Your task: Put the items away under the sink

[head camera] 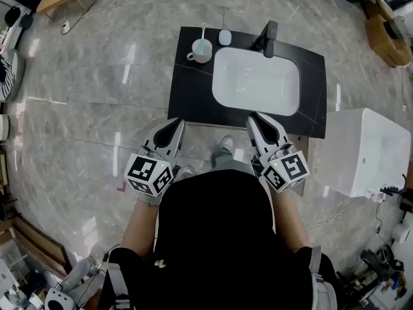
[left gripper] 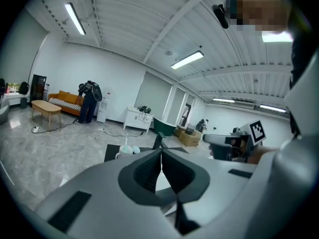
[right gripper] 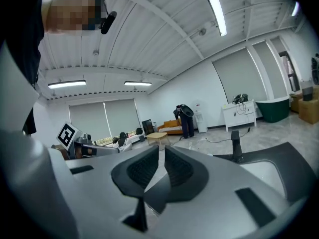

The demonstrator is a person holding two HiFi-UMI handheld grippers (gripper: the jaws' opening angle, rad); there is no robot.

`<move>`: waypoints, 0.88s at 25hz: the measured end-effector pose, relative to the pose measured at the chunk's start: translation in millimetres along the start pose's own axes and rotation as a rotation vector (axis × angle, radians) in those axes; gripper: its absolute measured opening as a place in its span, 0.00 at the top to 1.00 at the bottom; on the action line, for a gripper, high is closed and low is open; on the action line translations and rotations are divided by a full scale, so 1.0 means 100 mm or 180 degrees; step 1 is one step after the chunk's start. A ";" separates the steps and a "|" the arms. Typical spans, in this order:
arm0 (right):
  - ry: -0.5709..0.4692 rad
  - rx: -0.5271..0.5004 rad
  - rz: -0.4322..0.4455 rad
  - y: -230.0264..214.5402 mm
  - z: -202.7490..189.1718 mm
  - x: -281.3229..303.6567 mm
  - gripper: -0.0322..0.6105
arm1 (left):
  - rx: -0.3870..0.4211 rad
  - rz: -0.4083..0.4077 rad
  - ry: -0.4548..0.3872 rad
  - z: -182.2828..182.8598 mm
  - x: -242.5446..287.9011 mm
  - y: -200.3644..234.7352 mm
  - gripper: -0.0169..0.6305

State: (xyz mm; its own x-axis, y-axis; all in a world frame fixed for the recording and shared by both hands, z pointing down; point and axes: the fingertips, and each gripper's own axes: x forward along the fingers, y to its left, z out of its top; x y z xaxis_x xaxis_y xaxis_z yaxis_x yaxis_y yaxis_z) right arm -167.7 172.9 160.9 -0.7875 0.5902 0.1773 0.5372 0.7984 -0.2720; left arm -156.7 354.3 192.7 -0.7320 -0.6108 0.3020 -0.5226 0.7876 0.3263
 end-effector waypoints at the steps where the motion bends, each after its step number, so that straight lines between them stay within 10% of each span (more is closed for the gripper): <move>1: 0.0006 0.0005 0.0047 -0.10 0.04 0.05 0.87 | 0.0004 0.0078 -0.0004 0.03 0.08 0.01 0.94; 22: 0.0126 0.0153 0.0557 -1.08 0.24 0.60 0.87 | -0.0002 0.0803 0.0238 0.02 0.97 0.21 0.94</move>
State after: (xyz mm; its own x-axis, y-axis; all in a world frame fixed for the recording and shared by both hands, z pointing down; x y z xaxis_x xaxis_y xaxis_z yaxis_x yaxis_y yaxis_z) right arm -280.2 119.4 178.6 -0.6703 0.7246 0.1601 0.6491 0.6771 -0.3467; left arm -239.4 311.5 227.1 -0.8048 -0.3993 0.4391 -0.3273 0.9158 0.2329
